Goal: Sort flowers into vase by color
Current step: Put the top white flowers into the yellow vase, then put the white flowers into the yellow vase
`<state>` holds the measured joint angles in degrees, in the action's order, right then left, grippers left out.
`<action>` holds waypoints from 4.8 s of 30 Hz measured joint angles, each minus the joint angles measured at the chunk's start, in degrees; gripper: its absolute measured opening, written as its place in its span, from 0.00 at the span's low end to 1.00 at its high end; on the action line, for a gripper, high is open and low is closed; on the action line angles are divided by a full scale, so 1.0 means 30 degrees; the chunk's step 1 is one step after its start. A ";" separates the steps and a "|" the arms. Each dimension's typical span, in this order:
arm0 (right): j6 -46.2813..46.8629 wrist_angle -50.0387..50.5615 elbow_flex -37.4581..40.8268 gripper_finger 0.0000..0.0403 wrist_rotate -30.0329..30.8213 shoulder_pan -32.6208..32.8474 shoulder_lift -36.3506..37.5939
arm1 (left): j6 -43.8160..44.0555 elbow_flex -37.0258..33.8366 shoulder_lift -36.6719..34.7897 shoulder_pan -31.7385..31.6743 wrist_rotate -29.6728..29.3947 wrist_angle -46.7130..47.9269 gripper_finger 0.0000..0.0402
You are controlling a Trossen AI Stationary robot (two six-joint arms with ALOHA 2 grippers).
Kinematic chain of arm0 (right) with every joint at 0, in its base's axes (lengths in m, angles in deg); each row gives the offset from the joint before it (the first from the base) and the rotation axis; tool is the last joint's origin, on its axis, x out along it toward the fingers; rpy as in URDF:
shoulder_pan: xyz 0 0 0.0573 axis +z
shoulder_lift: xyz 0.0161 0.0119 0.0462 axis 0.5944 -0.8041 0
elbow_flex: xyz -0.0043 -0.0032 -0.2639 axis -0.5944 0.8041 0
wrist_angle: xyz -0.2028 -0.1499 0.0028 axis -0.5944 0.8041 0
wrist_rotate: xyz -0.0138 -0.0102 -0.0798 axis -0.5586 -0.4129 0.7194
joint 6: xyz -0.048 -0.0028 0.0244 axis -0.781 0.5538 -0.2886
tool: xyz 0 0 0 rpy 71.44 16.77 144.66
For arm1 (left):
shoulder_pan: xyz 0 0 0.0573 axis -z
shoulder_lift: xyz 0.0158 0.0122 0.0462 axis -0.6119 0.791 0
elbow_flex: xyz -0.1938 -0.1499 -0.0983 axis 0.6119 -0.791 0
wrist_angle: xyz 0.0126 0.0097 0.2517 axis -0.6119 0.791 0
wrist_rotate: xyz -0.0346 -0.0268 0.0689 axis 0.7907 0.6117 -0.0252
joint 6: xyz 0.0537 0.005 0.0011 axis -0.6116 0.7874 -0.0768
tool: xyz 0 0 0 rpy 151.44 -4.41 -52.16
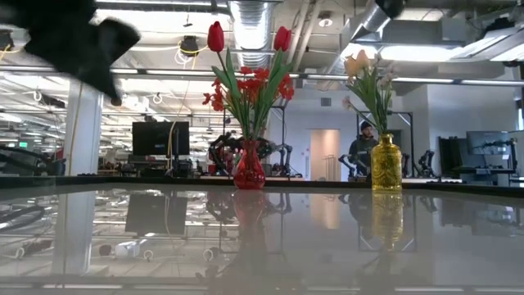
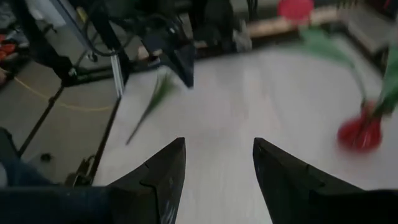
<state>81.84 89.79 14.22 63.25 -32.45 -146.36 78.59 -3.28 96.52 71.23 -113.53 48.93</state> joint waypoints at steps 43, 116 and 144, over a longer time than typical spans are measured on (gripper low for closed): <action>-0.5022 -0.0308 -0.0421 0.53 0.0162 -0.0869 -0.3038 | 0.6881 0.0905 0.6933 0.5863 0.8425 0.0353 0.42; -1.4653 -0.0476 -0.4097 0.44 0.8411 0.3835 -0.9382 | 1.4516 0.2357 0.2682 -1.0825 1.6566 -1.0844 0.00; -1.3316 0.2066 -0.6310 0.07 1.0761 0.4187 -1.2768 | 1.2780 0.2364 0.2646 -1.1348 1.4992 -1.0920 0.23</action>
<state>41.89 95.99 -4.70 95.54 -19.89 -184.67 116.93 3.81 104.46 37.18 -68.56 16.17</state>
